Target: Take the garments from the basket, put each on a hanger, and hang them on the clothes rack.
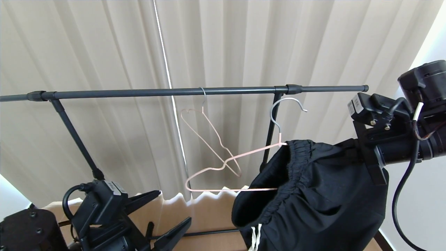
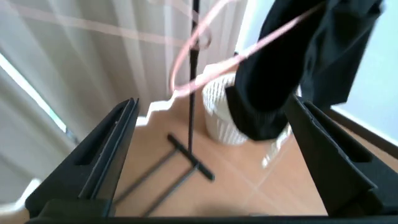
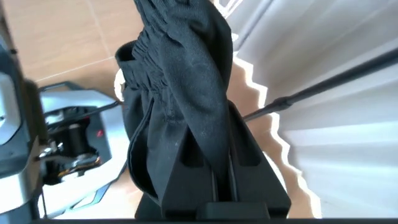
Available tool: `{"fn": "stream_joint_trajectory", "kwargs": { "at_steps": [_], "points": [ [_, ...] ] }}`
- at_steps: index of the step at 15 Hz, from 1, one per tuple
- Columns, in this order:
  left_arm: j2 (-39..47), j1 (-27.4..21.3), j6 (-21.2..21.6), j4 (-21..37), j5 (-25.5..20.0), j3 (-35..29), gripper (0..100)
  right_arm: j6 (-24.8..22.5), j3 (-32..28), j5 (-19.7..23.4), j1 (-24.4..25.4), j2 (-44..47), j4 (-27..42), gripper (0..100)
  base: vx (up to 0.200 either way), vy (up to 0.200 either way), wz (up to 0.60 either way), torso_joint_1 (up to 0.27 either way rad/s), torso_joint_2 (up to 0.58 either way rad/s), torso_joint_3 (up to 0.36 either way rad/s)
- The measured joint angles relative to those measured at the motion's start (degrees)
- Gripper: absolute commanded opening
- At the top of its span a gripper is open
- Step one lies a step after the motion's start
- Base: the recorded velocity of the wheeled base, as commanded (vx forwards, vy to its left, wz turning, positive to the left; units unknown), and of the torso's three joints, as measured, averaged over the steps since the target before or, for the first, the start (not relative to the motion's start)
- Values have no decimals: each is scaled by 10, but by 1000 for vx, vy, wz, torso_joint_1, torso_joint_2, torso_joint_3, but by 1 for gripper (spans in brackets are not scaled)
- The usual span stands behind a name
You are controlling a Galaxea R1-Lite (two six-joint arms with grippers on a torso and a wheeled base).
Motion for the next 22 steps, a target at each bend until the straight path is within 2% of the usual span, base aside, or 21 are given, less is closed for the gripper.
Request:
{"fn": "stream_joint_trajectory", "kwargs": {
  "at_steps": [2,5,7,10,13,16,18,22],
  "points": [
    [2,-4,-16,69,28,-24,100,16,52,-2,0,-17,-82,0,0,0,0,0,0,0],
    [7,-22,-61,220,49,-95,100,75,182,-18,0,-42,-295,0,0,0,0,0,0,0],
    [26,-34,-93,278,69,-151,100,93,250,-30,1,-55,-403,0,0,0,0,0,0,0],
    [64,-57,-120,304,93,-199,100,124,282,-35,11,-67,-423,0,0,0,0,0,0,0],
    [115,-94,-138,306,114,-232,100,171,283,-78,39,-72,-426,0,0,0,0,0,0,0],
    [146,-108,-141,305,132,-249,100,204,281,-89,58,-73,-441,0,0,0,0,0,0,0],
    [156,-115,-158,304,135,-257,100,230,282,-96,72,-73,-457,0,0,0,0,0,0,0],
    [172,-118,-173,304,148,-272,100,242,283,-96,87,-75,-459,0,0,0,0,0,0,0]
  ]
}}
